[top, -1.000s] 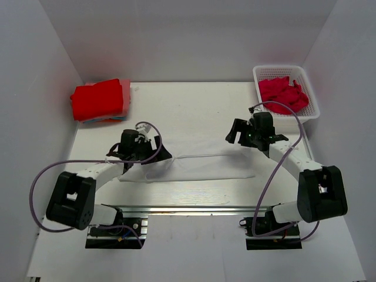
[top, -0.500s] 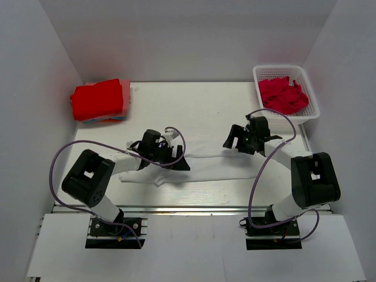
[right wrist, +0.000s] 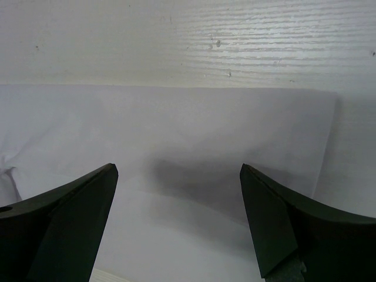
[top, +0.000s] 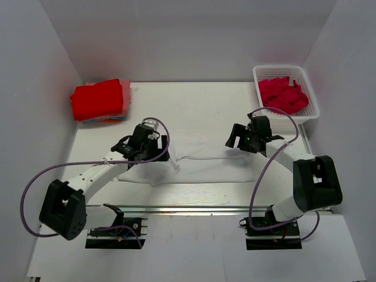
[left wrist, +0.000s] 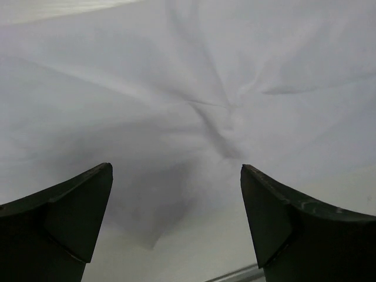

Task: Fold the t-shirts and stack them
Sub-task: Fold the other side of the tshirt into a rectangle

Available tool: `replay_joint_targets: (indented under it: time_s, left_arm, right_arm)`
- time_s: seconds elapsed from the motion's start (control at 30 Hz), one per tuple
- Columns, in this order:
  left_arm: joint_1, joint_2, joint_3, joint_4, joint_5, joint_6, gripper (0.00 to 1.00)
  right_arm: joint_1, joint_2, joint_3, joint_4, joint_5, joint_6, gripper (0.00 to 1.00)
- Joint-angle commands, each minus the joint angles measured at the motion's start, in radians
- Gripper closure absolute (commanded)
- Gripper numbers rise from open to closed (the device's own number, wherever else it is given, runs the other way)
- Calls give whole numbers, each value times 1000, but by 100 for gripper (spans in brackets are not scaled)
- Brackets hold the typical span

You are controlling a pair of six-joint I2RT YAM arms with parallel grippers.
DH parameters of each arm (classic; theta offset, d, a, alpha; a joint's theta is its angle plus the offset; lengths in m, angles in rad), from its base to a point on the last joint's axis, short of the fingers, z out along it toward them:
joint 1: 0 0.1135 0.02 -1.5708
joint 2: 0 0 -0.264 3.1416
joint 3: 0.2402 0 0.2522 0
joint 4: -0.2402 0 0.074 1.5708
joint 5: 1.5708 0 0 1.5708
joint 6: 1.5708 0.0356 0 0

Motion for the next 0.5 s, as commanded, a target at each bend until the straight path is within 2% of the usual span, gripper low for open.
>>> replay_joint_targets:
  time_s: [0.0, 0.07, 0.13, 0.17, 0.27, 0.37, 0.47]
  left_arm:
    - [20, -46, 39, -114, -303, -91, 0]
    - [34, -14, 65, -171, -410, -148, 3]
    - [63, -5, 65, -205, -449, -159, 5]
    - [77, 6, 65, -205, -462, -159, 12]
    - [132, 17, 27, -127, -462, -159, 17]
    - [183, 39, -1, -62, -453, -125, 17]
    - [220, 63, -12, 20, -410, -63, 23]
  right_arm:
    - [0, -39, 25, -5, 46, -26, 10]
    - [-2, -41, 27, -8, 44, -29, 10]
    - [0, -33, 30, -8, 43, -30, 10]
    - [0, -30, 32, -11, 44, -30, 10]
    - [1, -22, 33, -17, 41, -30, 10]
    - [-2, -16, 39, -20, 47, -32, 10]
    - [1, -21, 39, -29, 61, -35, 10]
